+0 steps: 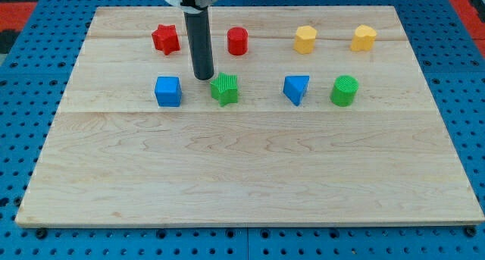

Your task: Move the green star towards the bottom center

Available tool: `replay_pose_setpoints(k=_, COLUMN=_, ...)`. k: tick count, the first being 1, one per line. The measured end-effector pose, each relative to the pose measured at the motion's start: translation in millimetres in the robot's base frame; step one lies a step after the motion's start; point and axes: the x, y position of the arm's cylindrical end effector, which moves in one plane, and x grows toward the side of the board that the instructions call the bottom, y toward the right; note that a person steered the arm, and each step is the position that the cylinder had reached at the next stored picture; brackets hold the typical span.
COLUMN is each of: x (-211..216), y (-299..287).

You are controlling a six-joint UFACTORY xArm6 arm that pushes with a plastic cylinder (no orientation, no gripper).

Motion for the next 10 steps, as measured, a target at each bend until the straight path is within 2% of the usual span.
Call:
replay_pose_setpoints(k=3, x=13, y=43)
replay_pose_setpoints(k=4, x=39, y=43)
replay_pose_setpoints(k=6, x=120, y=44)
replay_pose_setpoints(k=7, x=137, y=40)
replay_pose_setpoints(k=8, x=127, y=48)
replay_pose_setpoints(k=9, x=125, y=81)
replay_pose_setpoints(k=10, x=103, y=83)
